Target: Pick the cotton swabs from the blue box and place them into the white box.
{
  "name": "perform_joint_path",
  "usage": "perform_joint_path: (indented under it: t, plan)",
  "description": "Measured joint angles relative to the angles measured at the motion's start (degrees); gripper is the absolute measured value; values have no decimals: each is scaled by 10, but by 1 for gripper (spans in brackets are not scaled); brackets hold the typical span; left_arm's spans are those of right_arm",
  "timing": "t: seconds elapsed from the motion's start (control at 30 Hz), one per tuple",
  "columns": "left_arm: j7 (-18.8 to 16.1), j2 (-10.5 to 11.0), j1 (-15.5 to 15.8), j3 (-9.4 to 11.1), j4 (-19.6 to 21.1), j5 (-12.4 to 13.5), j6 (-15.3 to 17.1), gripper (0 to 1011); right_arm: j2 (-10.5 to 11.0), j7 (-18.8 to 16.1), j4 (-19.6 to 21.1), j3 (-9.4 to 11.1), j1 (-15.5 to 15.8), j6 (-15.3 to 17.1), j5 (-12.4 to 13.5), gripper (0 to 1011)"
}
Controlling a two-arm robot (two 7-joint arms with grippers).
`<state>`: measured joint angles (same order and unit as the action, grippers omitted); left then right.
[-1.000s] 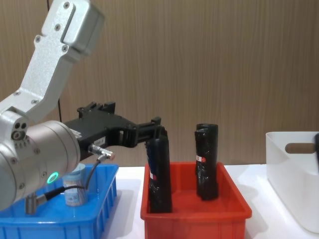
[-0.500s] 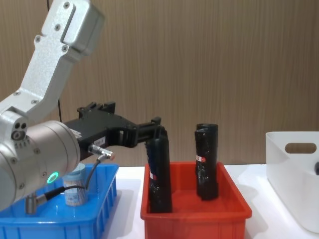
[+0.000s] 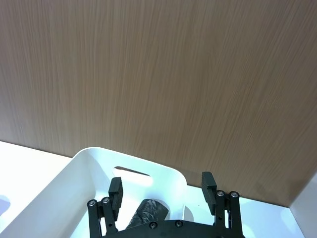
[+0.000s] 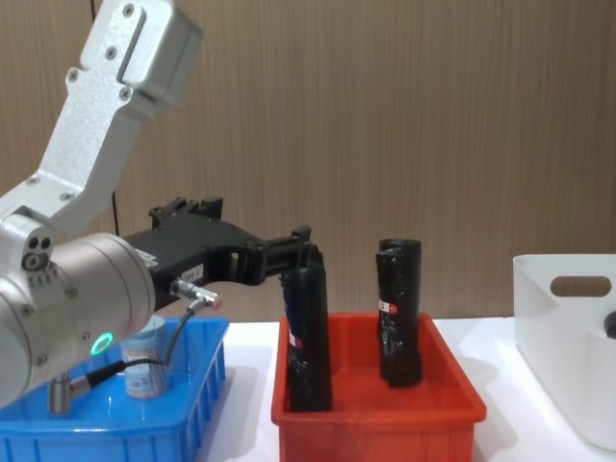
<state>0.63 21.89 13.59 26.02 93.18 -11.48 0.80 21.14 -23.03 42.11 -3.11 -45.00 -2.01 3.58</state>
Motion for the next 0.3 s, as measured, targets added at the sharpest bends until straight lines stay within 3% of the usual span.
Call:
perform_joint_path:
  t: [0.3]
  plan:
    - [0, 0, 0, 0, 0, 0, 0, 1004, 0, 0, -1, 0, 0, 0, 0, 1002]
